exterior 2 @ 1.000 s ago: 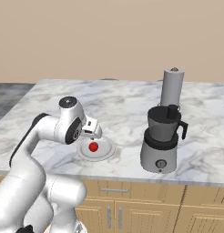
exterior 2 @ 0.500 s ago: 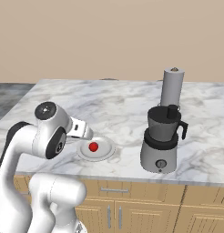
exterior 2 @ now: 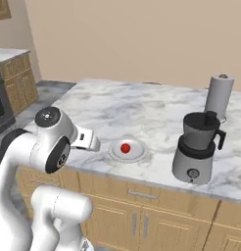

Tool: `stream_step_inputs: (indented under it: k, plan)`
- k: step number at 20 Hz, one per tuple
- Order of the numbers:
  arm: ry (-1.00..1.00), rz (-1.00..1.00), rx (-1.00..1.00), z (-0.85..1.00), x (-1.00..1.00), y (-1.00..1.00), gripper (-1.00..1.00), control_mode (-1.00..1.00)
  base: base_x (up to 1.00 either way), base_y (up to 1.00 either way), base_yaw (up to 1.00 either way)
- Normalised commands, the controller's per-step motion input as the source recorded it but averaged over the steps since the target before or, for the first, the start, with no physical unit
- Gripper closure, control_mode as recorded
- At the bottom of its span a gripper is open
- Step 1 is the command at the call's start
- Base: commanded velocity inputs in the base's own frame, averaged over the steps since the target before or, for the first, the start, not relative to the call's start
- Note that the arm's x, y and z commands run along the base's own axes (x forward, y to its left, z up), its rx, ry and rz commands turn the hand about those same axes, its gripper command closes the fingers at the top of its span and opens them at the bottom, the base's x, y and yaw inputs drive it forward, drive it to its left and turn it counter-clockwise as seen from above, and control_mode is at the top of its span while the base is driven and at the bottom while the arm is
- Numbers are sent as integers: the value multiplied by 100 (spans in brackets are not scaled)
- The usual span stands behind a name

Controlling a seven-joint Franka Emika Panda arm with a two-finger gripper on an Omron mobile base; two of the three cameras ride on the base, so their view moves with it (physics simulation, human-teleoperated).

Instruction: Pick the apple and banana from the fridge and place them on the plate next to the blender to make a fruit smoothie.

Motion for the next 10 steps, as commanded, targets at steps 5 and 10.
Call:
stream_step_inputs:
  k: [5, 10]
  plan:
    - [0, 0, 0, 0, 0, 0, -100, 100, -54, 7, 77]
    - [0, 0, 0, 0, 0, 0, -100, 100, -20, 50, 81]
